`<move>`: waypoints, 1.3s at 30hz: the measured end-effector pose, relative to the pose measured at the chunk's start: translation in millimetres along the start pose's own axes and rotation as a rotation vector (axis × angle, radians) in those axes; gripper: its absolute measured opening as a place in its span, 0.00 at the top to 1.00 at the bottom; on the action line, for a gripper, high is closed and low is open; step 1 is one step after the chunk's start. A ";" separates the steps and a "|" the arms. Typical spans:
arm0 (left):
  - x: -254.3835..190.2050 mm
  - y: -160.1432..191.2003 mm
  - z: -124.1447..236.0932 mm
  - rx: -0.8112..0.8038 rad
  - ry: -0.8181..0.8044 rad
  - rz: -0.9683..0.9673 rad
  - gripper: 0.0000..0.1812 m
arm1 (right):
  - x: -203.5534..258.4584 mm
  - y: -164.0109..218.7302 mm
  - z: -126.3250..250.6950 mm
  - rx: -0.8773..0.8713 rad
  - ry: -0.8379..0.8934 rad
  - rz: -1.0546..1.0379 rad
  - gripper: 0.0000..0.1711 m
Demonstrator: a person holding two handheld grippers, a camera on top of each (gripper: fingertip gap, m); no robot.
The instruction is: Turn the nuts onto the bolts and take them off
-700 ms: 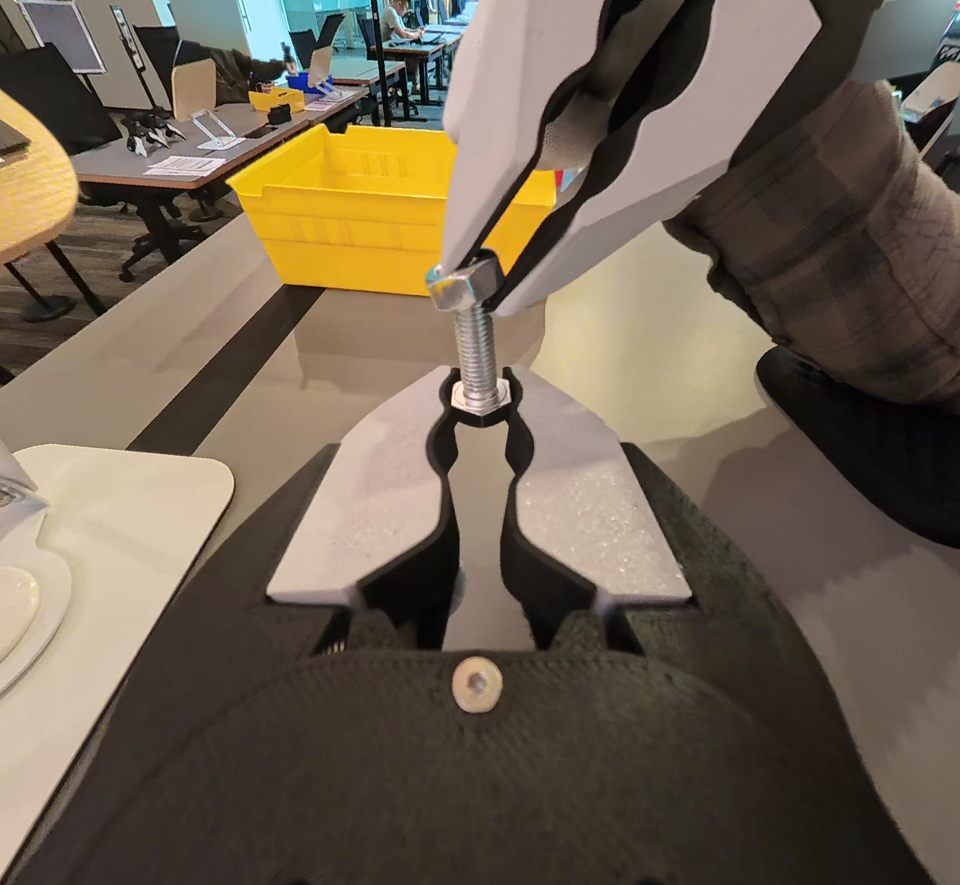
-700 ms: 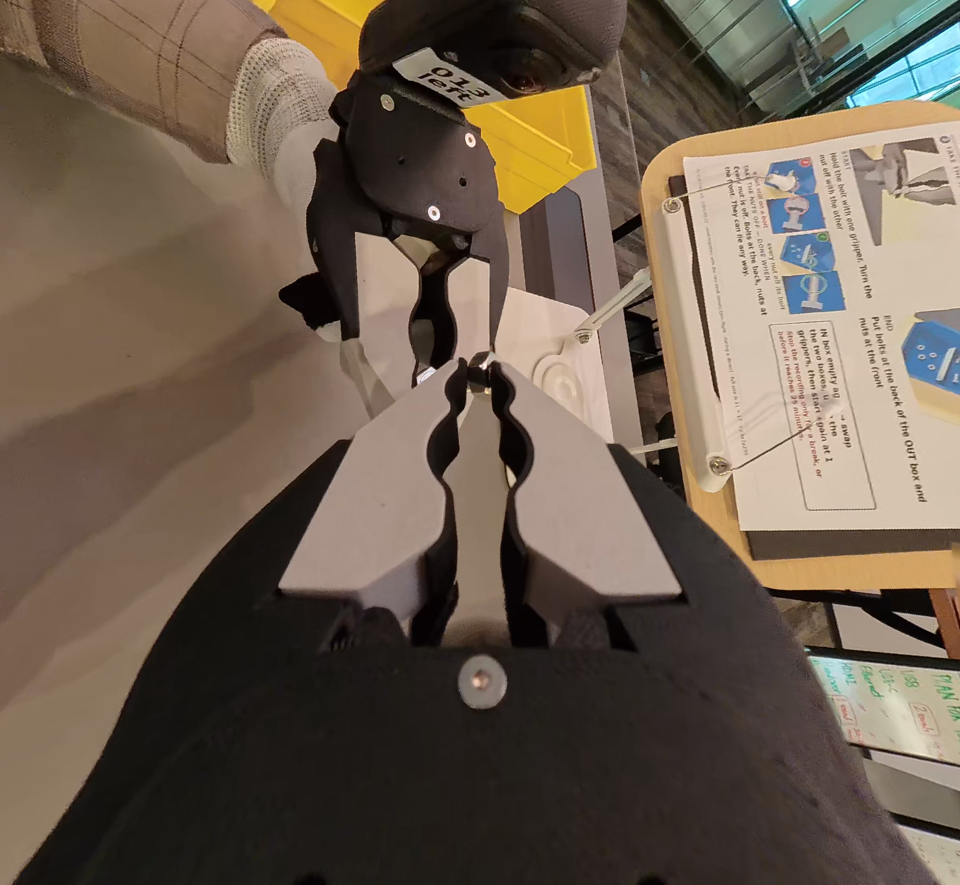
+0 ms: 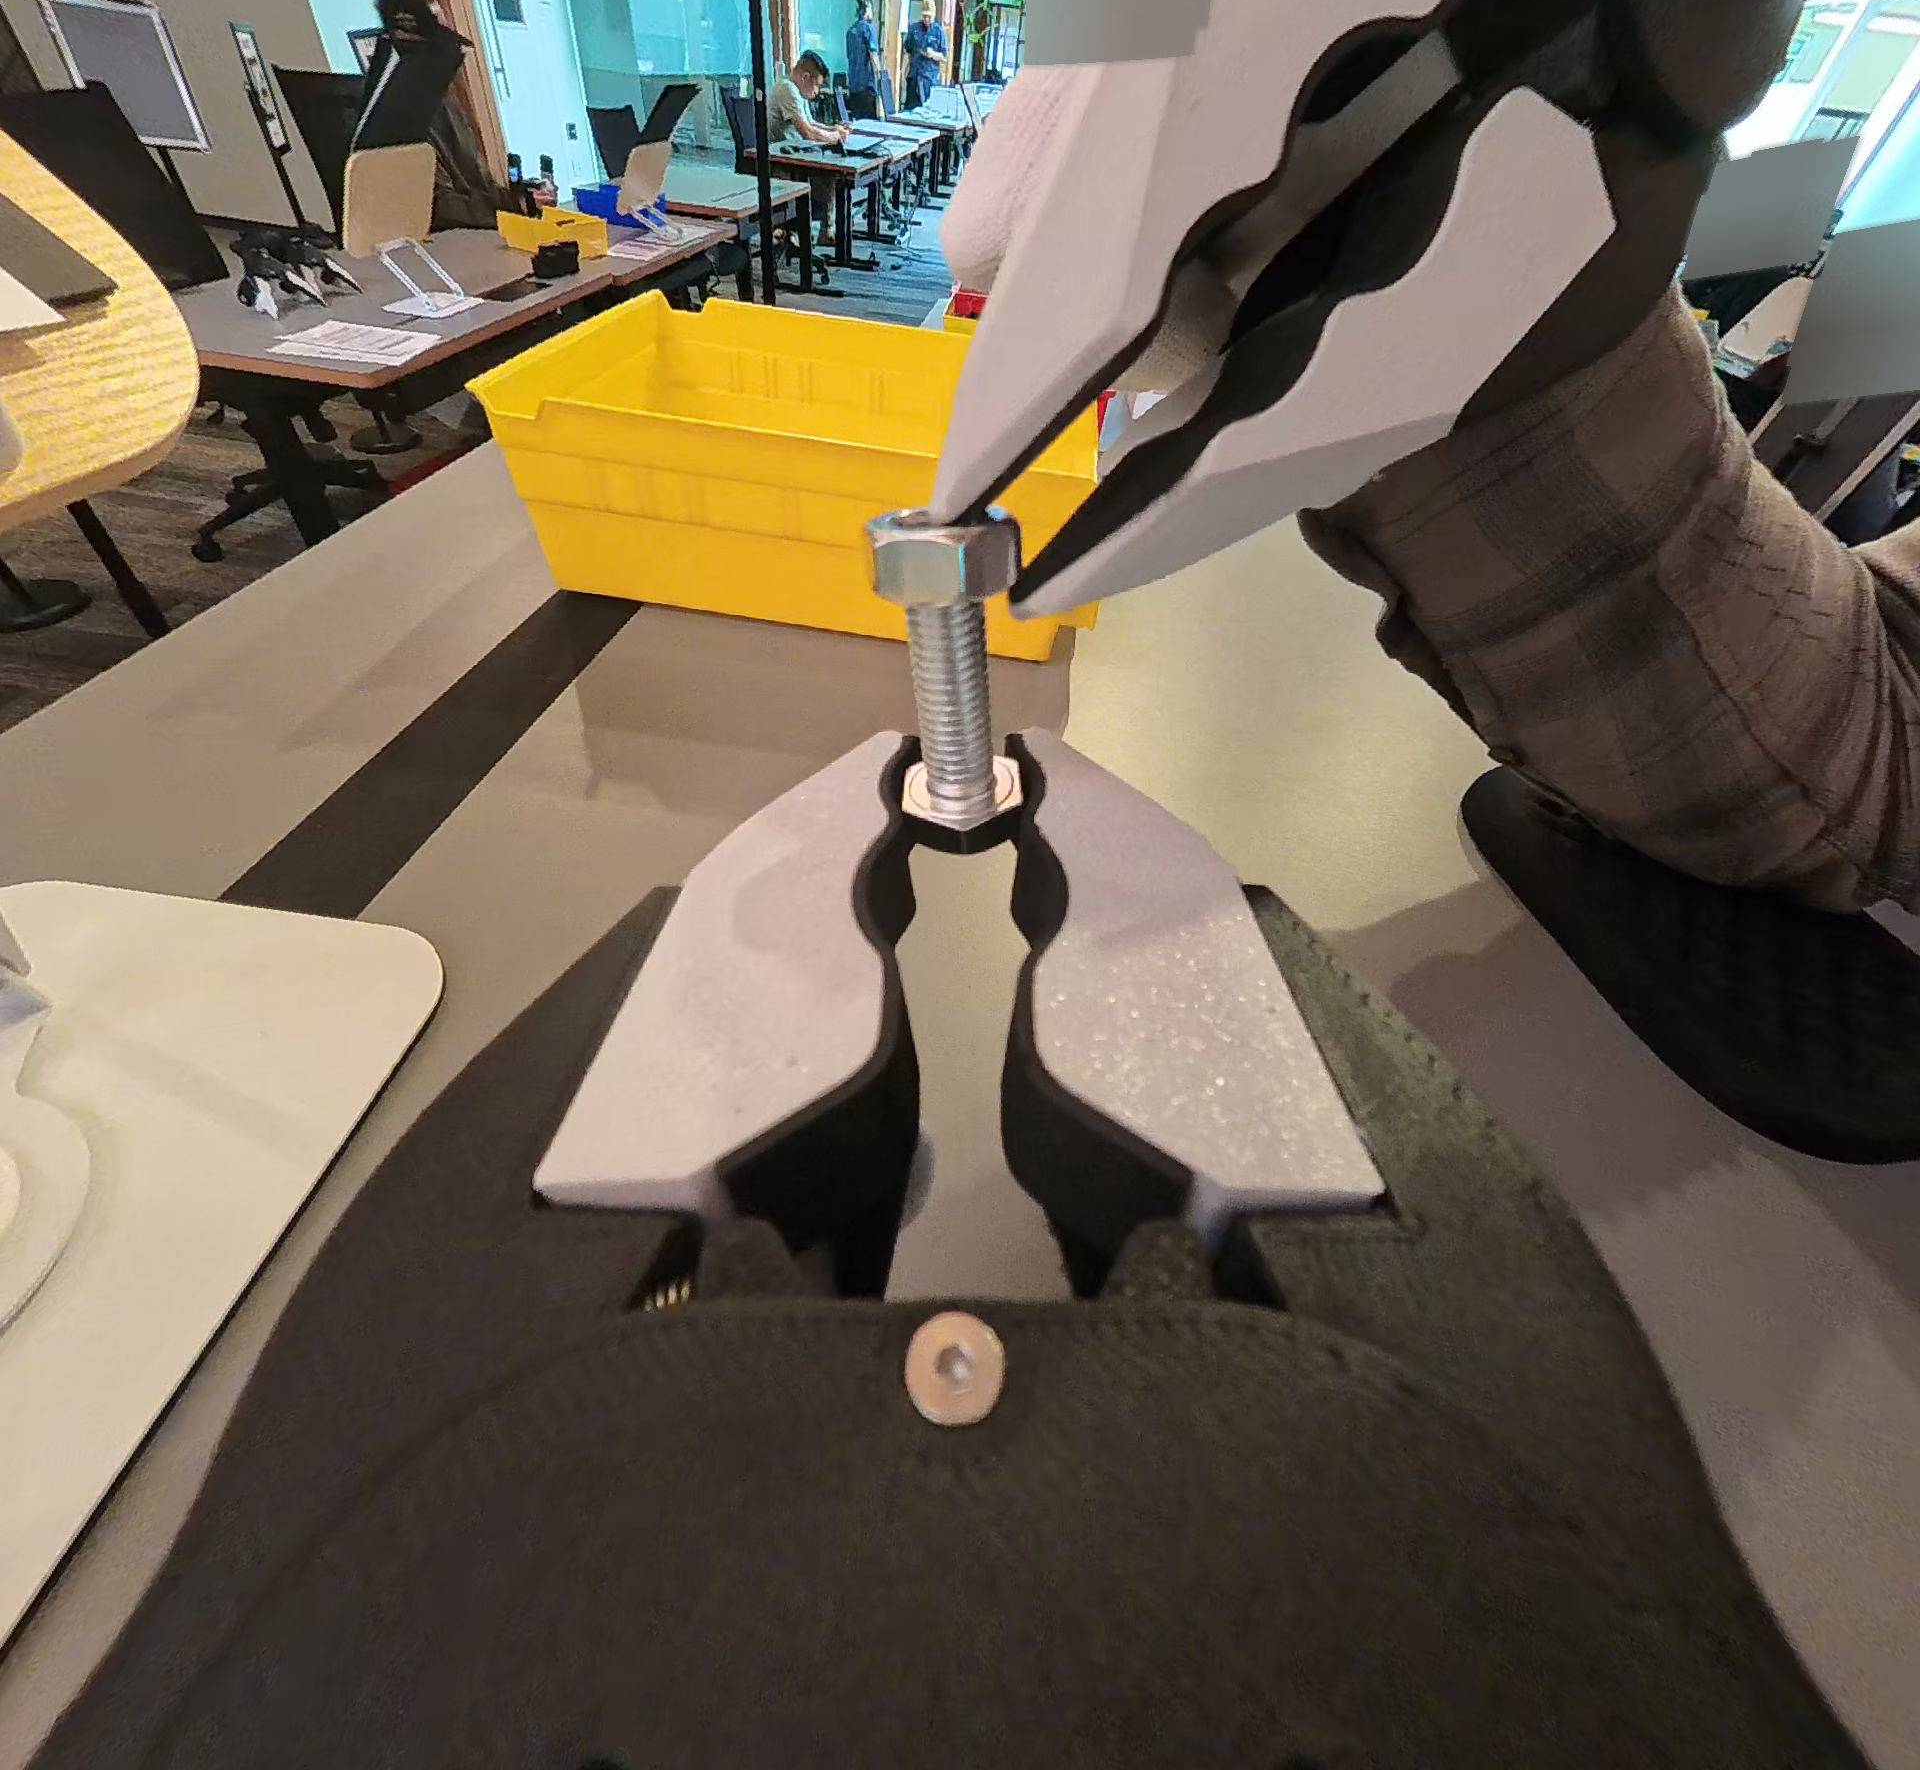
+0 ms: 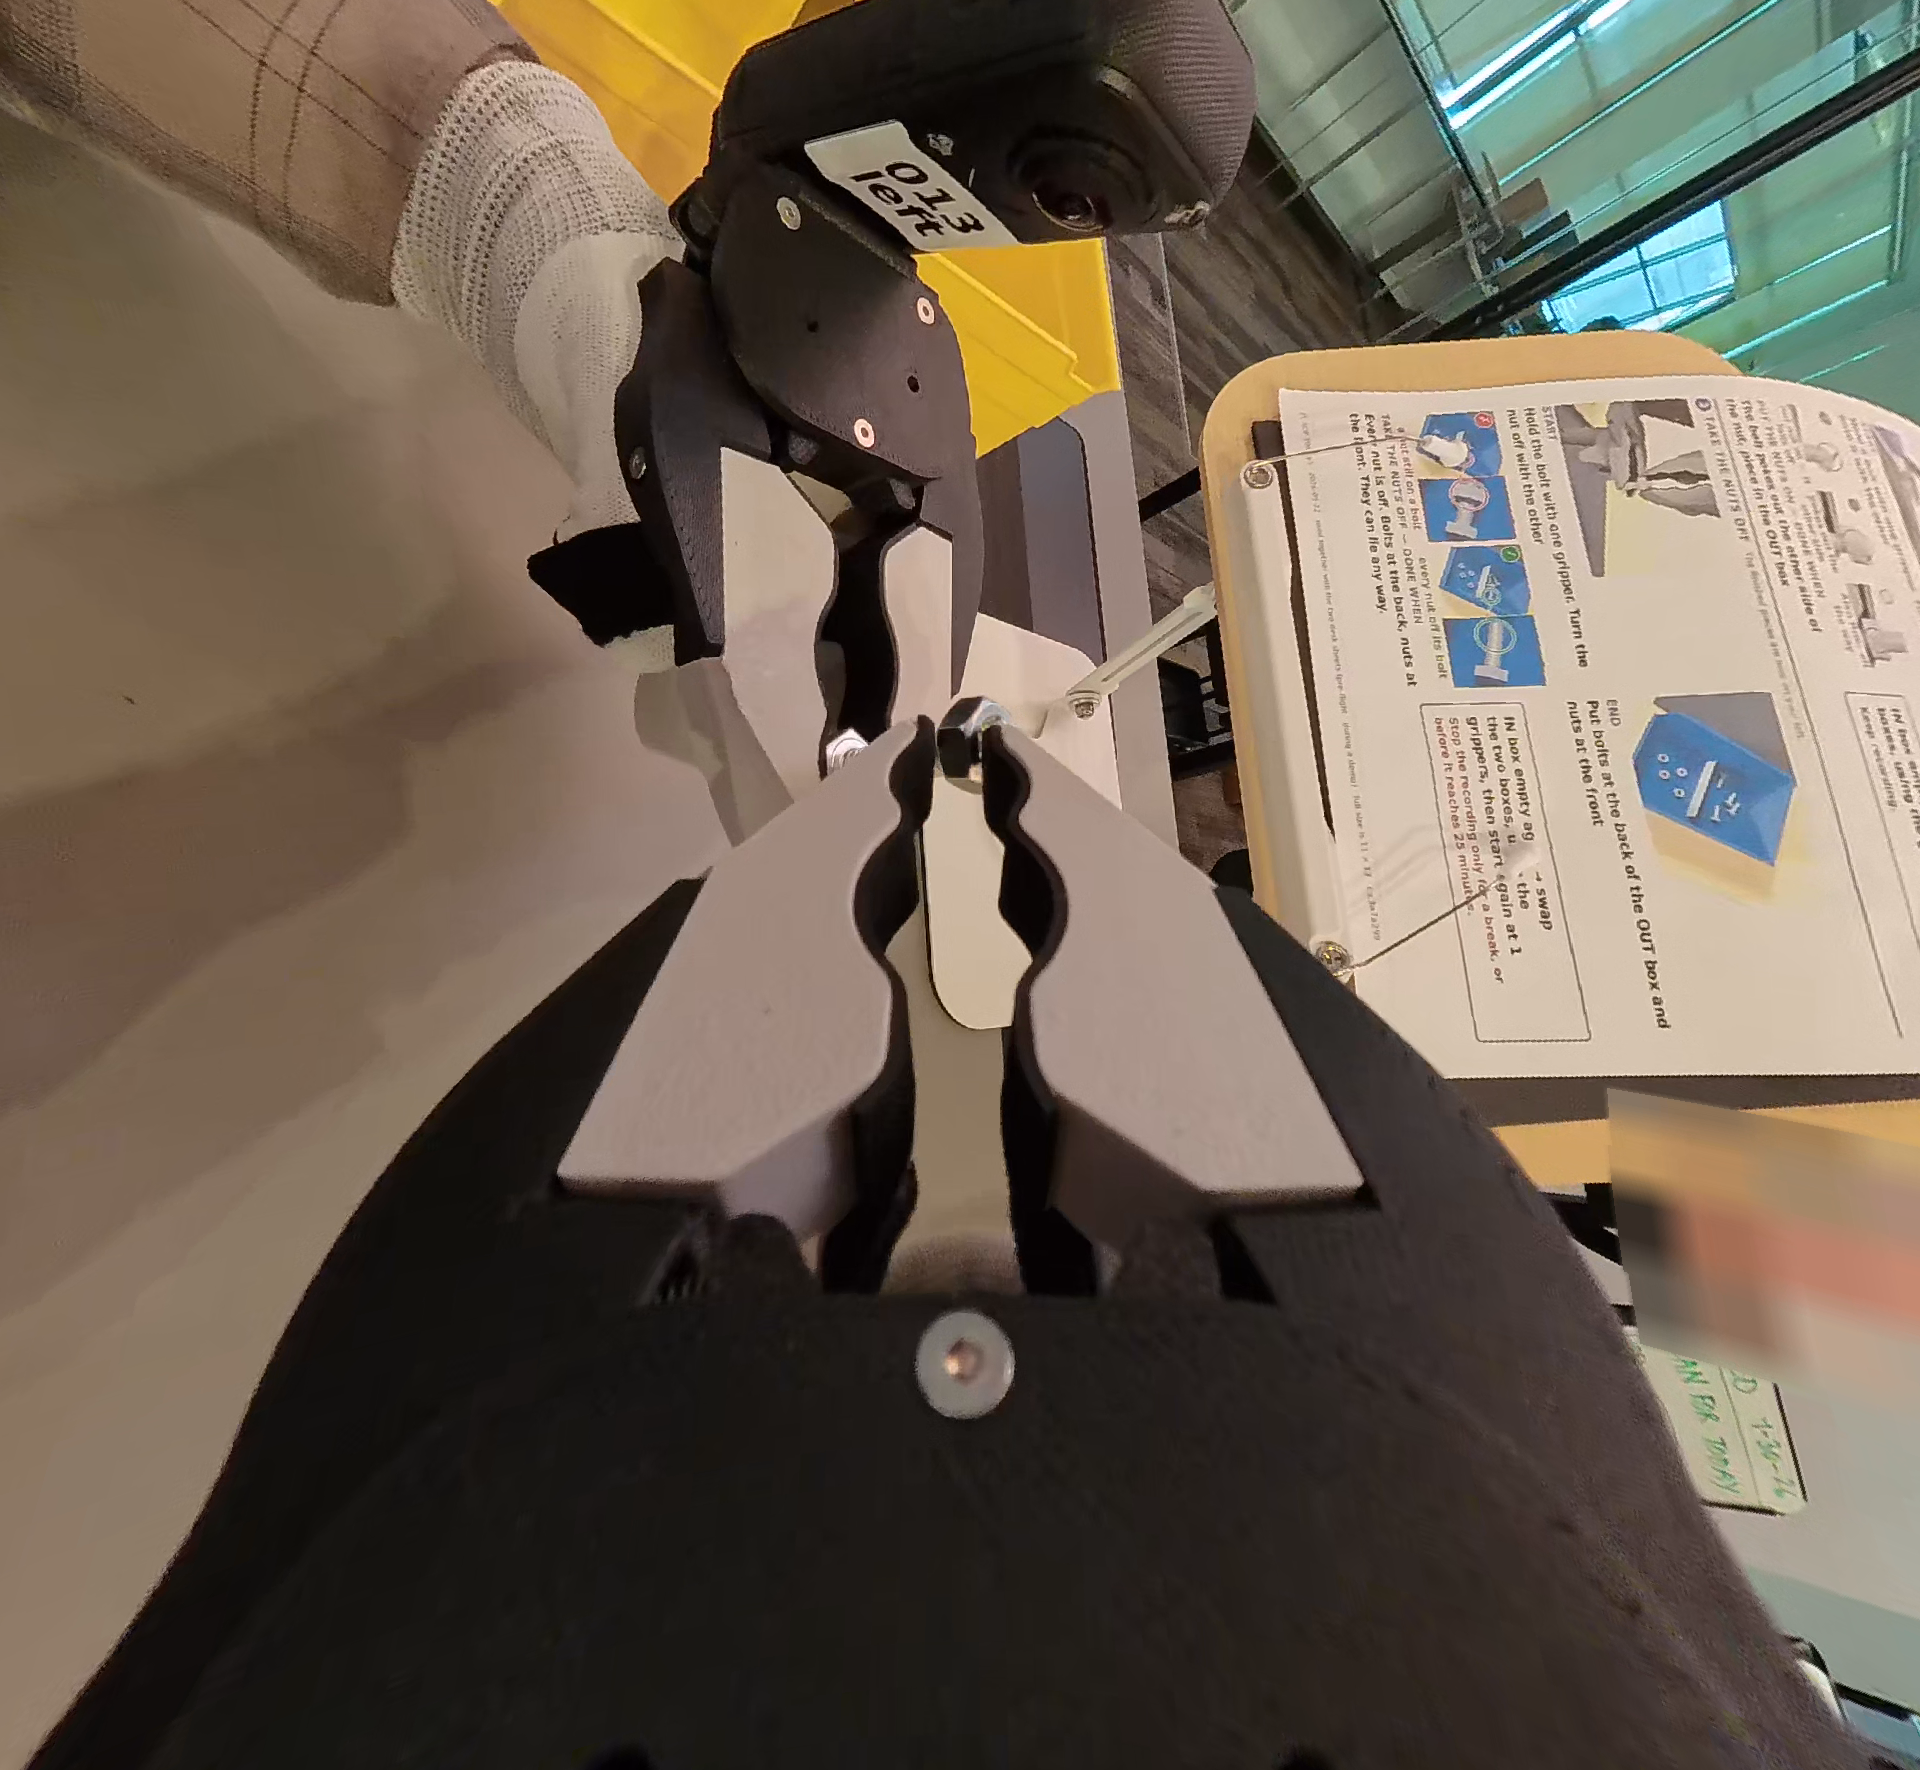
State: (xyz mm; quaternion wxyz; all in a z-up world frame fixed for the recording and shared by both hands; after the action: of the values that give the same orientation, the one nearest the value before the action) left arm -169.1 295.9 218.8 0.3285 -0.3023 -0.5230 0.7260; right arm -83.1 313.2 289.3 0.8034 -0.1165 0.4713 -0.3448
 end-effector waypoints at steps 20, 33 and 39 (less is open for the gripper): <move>-1.0 0.1 -0.8 0.008 0.001 -0.007 0.92 | 1.4 -1.1 0.6 0.000 -0.003 0.015 0.97; -3.3 -1.2 -0.1 0.005 -0.007 -0.037 0.92 | -3.3 -4.1 8.5 -0.069 -0.013 -0.053 0.88; -7.3 -2.6 -1.9 0.017 -0.021 -0.078 0.92 | -6.5 9.5 2.7 -0.157 -0.150 -0.266 0.81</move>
State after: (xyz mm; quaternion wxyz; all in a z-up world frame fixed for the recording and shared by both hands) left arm -162.9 291.8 221.5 0.3538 -0.2714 -0.5317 0.7201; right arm -78.7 324.1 290.3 0.7721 -0.2655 0.4159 -0.4005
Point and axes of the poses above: each gripper's, where its closed fingertips meet, z back along the fingers, y out of its underside, x = y × z across the jaws, the point moved 7 cm from there along z, back along the fingers, and after that the axes turned 6 degrees about x, right-handed, at the moved point
